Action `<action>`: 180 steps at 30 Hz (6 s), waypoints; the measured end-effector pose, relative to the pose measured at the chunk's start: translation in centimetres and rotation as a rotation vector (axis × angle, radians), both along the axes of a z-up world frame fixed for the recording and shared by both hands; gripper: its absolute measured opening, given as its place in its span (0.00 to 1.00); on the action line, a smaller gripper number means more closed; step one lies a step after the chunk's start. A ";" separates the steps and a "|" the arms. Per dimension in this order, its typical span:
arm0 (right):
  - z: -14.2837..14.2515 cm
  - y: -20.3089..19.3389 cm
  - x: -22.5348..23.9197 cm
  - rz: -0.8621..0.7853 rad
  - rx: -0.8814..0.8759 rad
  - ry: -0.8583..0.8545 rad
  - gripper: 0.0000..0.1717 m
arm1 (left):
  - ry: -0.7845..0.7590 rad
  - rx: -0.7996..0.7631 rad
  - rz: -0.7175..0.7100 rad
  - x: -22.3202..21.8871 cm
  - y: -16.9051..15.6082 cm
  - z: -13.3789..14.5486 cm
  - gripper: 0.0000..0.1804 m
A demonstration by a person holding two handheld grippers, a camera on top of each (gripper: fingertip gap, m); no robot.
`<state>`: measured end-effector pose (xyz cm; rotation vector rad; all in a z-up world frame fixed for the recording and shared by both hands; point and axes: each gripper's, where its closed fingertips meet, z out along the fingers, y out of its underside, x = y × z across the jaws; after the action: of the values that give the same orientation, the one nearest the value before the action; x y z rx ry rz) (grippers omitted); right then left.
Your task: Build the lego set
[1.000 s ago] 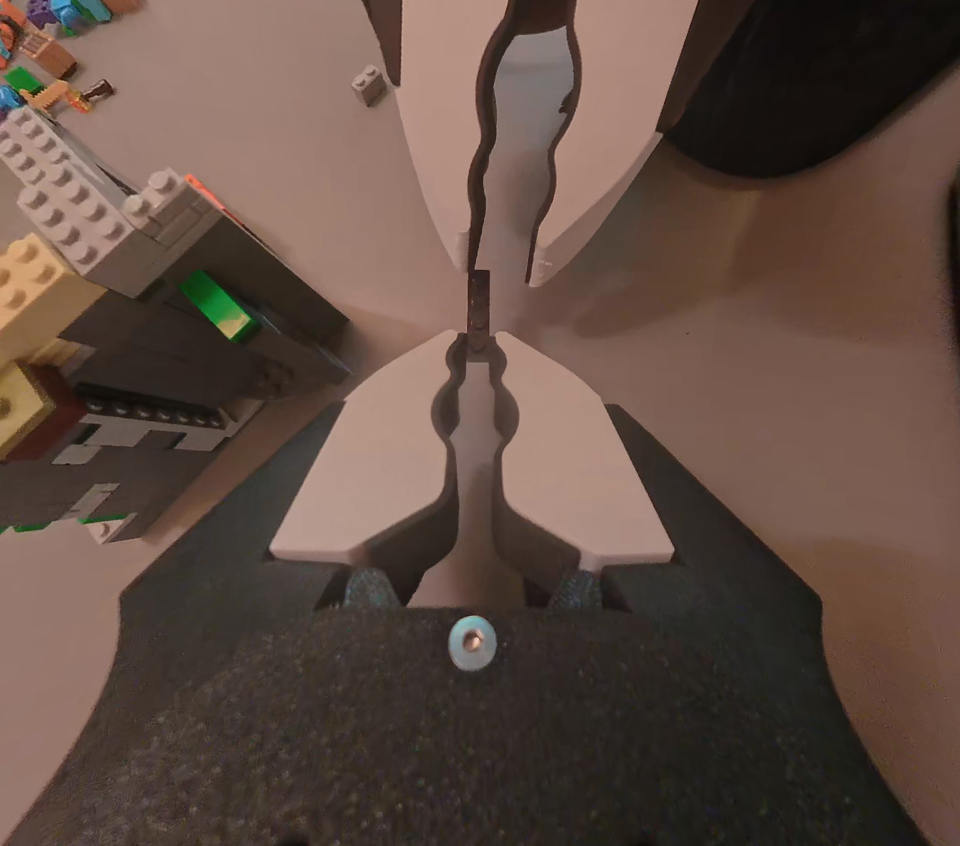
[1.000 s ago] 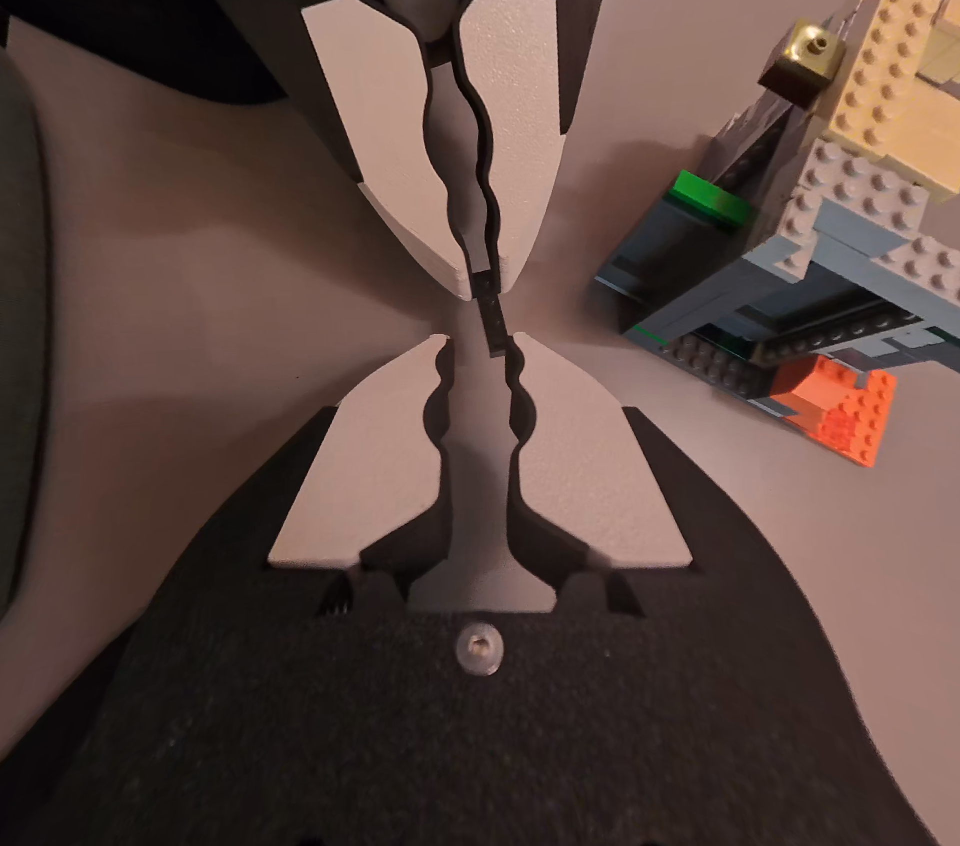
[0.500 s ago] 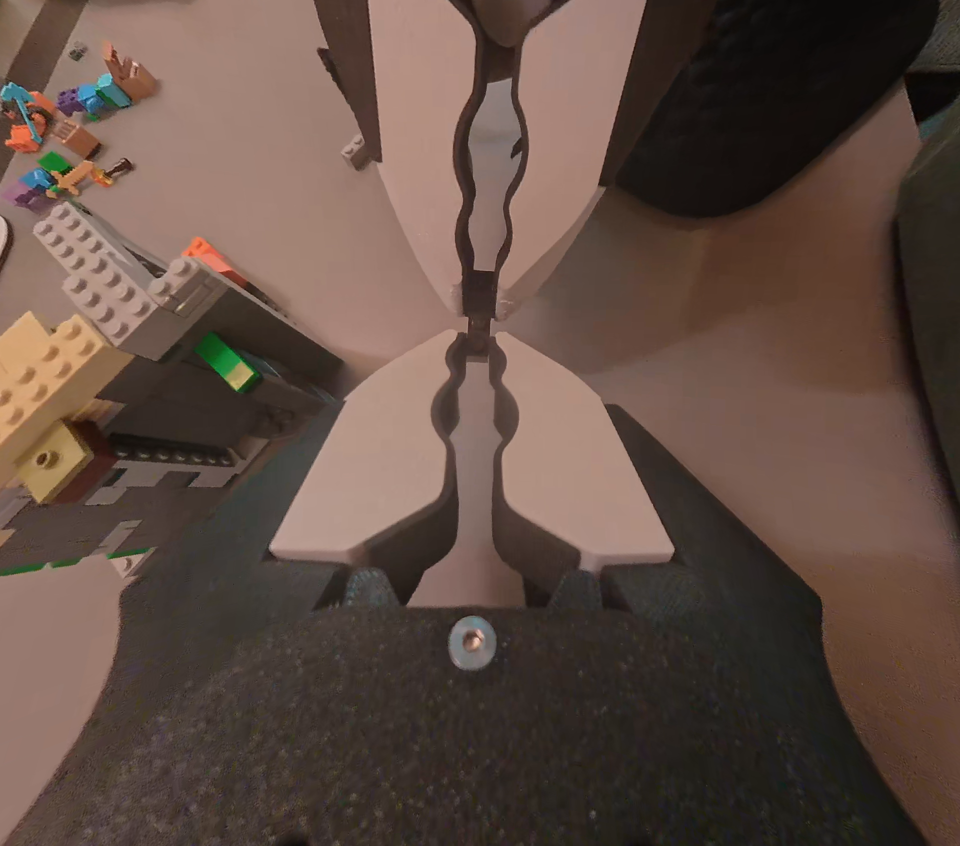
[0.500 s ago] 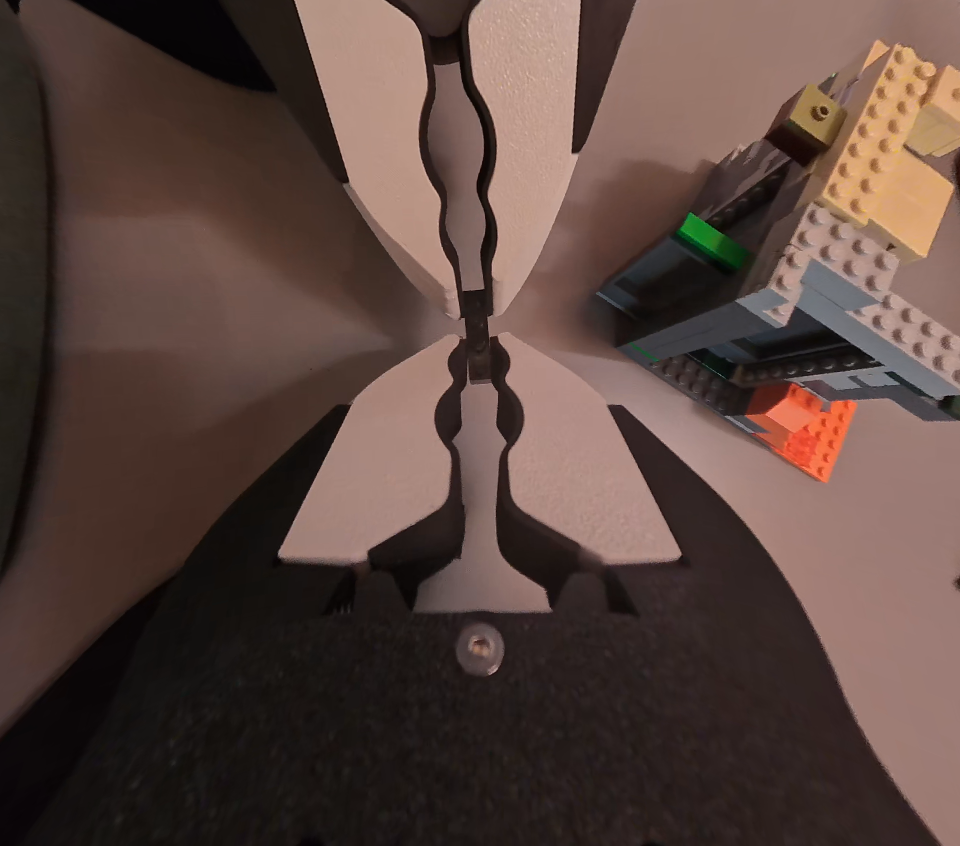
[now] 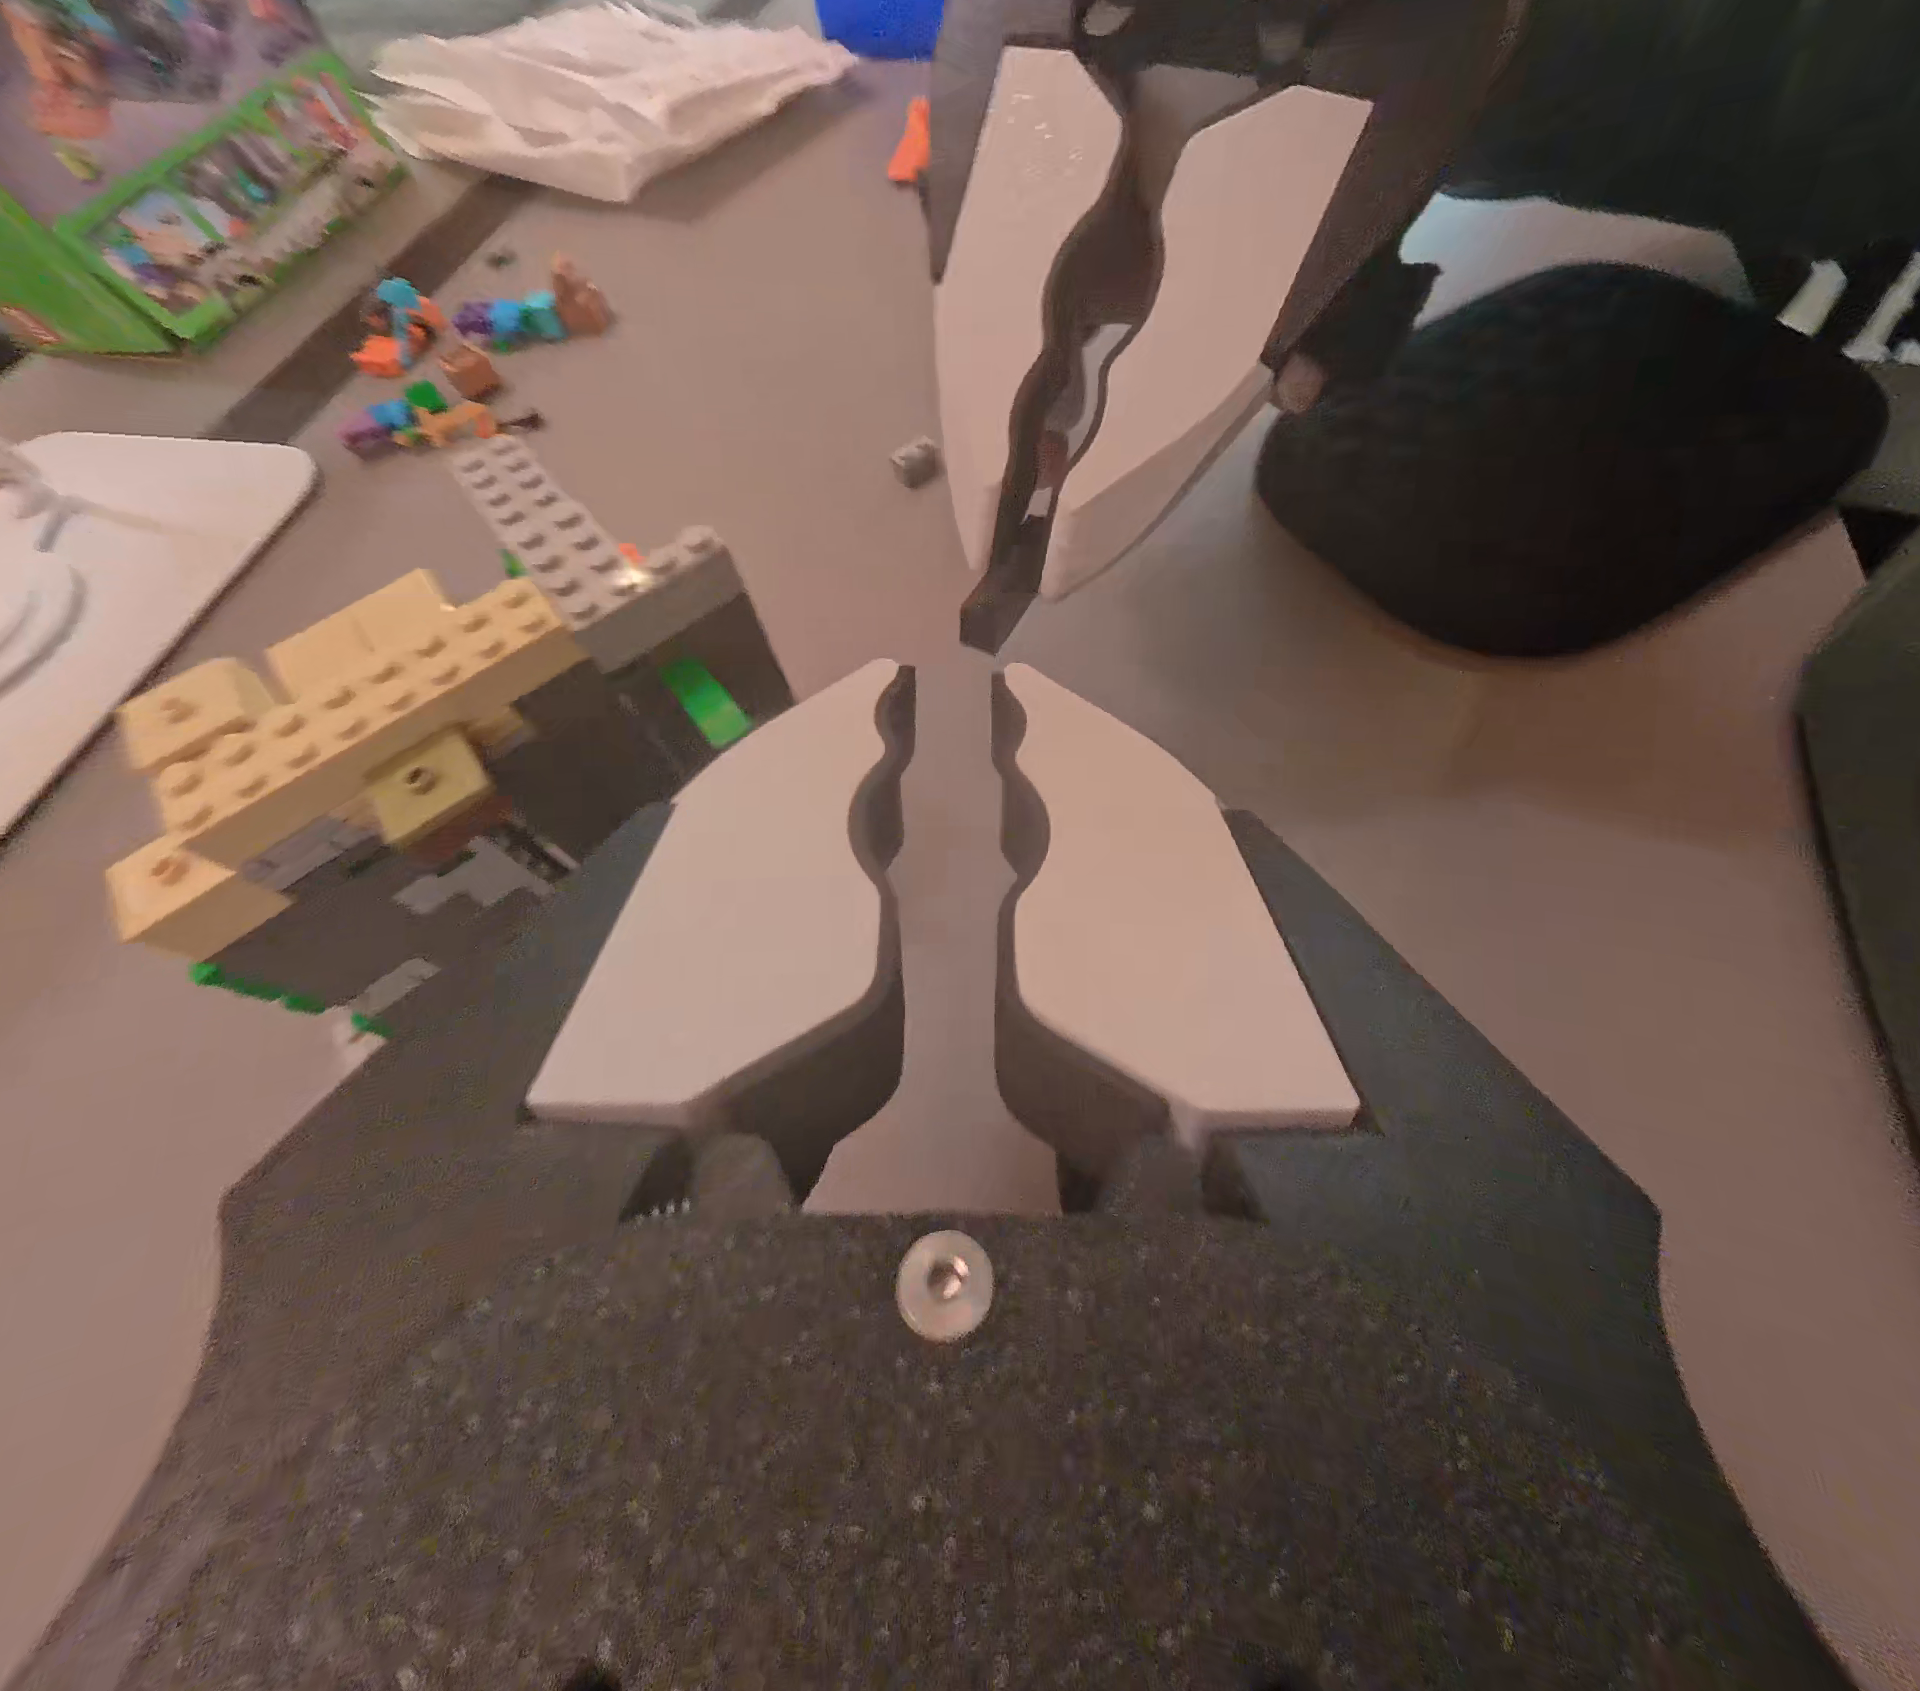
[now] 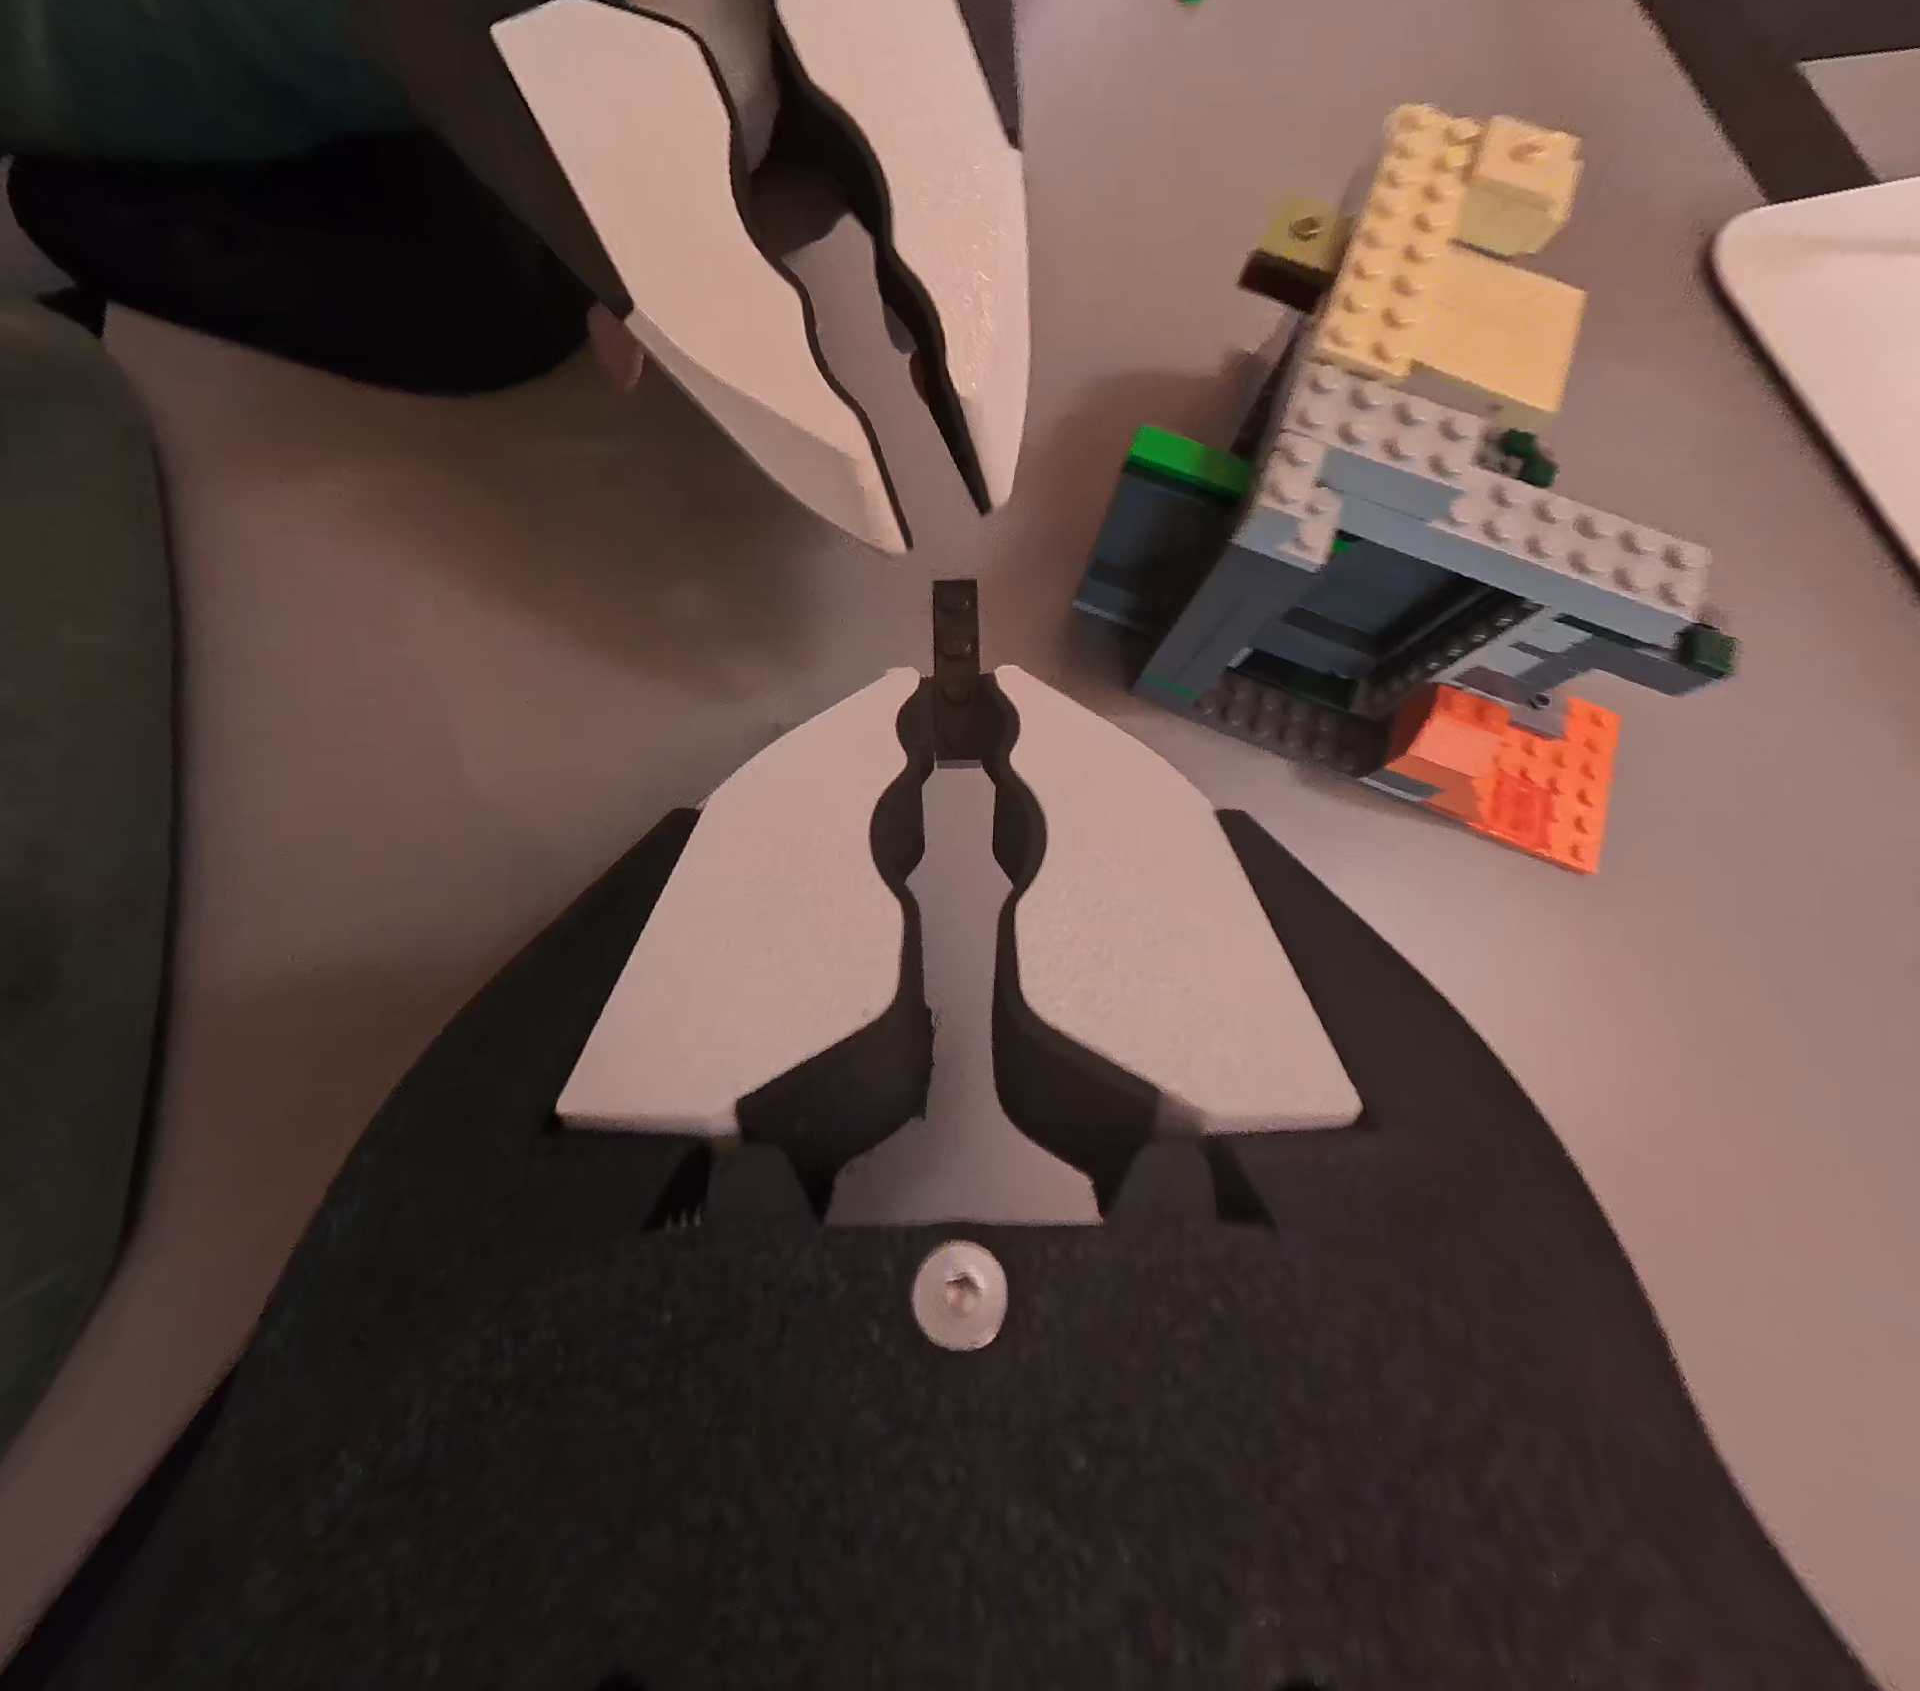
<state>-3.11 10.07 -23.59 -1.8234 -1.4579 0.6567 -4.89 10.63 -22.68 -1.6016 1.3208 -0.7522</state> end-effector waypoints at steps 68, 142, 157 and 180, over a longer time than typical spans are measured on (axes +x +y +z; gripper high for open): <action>1.3 9.7 0.0 -0.290 -0.137 -0.027 0.05 | -0.103 0.030 0.154 -2.9 2.7 -0.1 0.00; 2.3 9.5 -1.0 -0.145 -0.556 -0.094 0.06 | -0.055 0.077 0.100 -2.4 1.4 -0.4 0.00; 2.2 9.7 -1.1 -0.141 -0.542 -0.107 0.02 | -0.054 0.081 0.100 -2.5 1.4 -0.4 0.00; 1.9 9.7 -1.2 -0.116 -0.436 -0.234 0.02 | -0.019 0.071 0.187 -2.5 3.1 -1.5 0.01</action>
<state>-4.28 19.78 -21.72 -2.3690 -1.4195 0.7678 -7.36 13.68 -24.18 -1.6308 1.1520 -0.5986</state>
